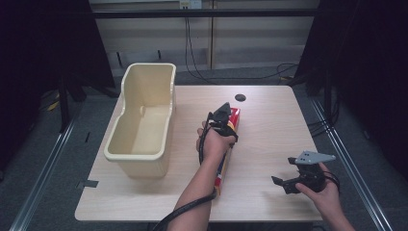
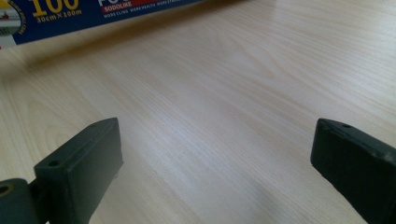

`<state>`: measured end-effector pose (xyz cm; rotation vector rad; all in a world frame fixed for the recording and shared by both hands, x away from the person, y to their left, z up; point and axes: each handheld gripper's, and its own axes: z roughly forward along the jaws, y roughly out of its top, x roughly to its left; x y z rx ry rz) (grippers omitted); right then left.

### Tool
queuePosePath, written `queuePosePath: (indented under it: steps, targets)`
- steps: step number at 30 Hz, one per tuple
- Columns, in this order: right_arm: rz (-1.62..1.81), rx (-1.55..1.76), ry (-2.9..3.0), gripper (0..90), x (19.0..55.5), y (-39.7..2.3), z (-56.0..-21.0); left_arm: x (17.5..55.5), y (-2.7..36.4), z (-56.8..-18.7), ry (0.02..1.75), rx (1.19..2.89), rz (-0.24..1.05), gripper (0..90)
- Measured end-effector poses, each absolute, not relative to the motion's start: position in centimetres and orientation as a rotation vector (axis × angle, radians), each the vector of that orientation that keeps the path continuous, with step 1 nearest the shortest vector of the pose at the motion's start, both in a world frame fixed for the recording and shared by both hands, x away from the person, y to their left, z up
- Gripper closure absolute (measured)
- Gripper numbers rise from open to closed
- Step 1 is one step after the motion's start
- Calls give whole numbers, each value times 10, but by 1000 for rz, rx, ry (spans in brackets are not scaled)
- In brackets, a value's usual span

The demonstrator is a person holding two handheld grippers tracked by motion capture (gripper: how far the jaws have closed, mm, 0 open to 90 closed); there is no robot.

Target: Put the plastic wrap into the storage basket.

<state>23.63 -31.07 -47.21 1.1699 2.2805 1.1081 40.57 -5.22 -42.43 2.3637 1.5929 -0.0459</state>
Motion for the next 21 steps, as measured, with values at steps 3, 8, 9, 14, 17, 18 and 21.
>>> queuePosePath:
  steps: [3, 8, 9, 14, 17, 18, 21]
  targets:
    - [1111, 1167, 2288, 21, 237, -311, -473, 407, -49, -417, 1585, 2381, -46, 416]
    - [1110, 1165, 2278, 19, 237, -311, -472, 409, -44, -403, 1586, 2386, -51, 416]
    - [1110, 1168, 2278, 20, 237, -310, -472, 409, -43, -400, 1589, 2377, -55, 416]
    - [1111, 1170, 2276, 19, 237, -311, -472, 411, -37, -385, 1609, 2351, -60, 415]
    - [1112, 1168, 2276, 19, 237, -311, -472, 412, -32, -377, 1605, 2371, -46, 416]
    - [1112, 1171, 2277, 20, 237, -311, -472, 412, -30, -374, 1603, 2381, -43, 416]
    - [1114, 1167, 2280, 19, 237, -311, -471, 413, -26, -363, 1616, 2363, -56, 415]
